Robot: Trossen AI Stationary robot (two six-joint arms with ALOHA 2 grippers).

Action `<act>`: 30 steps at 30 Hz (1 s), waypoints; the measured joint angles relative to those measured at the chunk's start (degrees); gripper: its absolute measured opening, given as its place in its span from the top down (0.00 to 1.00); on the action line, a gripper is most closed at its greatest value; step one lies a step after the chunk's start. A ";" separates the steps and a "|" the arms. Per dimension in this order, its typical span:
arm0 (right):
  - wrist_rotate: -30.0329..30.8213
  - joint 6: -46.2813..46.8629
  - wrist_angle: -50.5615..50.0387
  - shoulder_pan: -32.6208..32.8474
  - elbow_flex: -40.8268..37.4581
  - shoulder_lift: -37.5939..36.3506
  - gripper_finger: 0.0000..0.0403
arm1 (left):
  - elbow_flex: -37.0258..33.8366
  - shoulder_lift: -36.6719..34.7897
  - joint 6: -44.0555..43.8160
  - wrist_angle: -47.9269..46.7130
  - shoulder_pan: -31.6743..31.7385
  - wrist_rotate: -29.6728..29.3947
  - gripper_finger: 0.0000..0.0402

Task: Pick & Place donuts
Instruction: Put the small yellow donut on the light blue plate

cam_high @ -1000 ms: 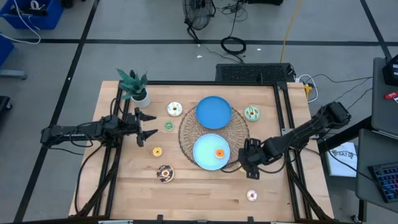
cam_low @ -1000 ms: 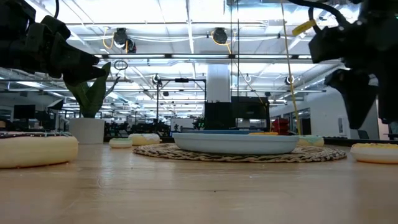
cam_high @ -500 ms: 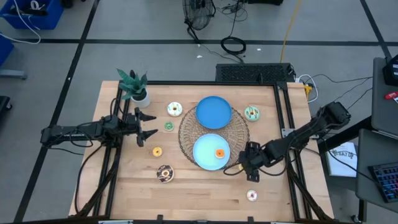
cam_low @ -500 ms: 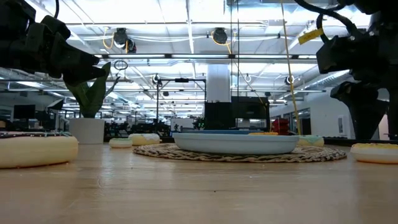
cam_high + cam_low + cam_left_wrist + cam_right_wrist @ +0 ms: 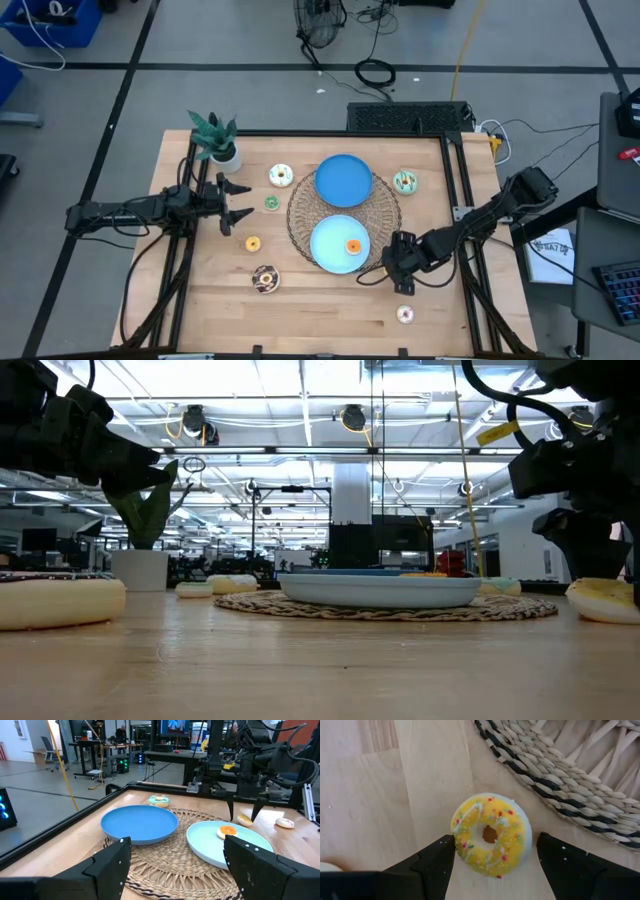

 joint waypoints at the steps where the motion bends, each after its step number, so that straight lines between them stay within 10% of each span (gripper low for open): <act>1: 0.12 0.00 -0.14 0.00 0.00 -0.25 0.35 | 0.00 0.01 0.00 0.00 0.00 0.00 0.23; 30: 4.91 0.63 -1.49 0.39 -0.09 -0.24 0.35 | 0.00 0.00 0.01 0.00 -0.01 0.00 0.23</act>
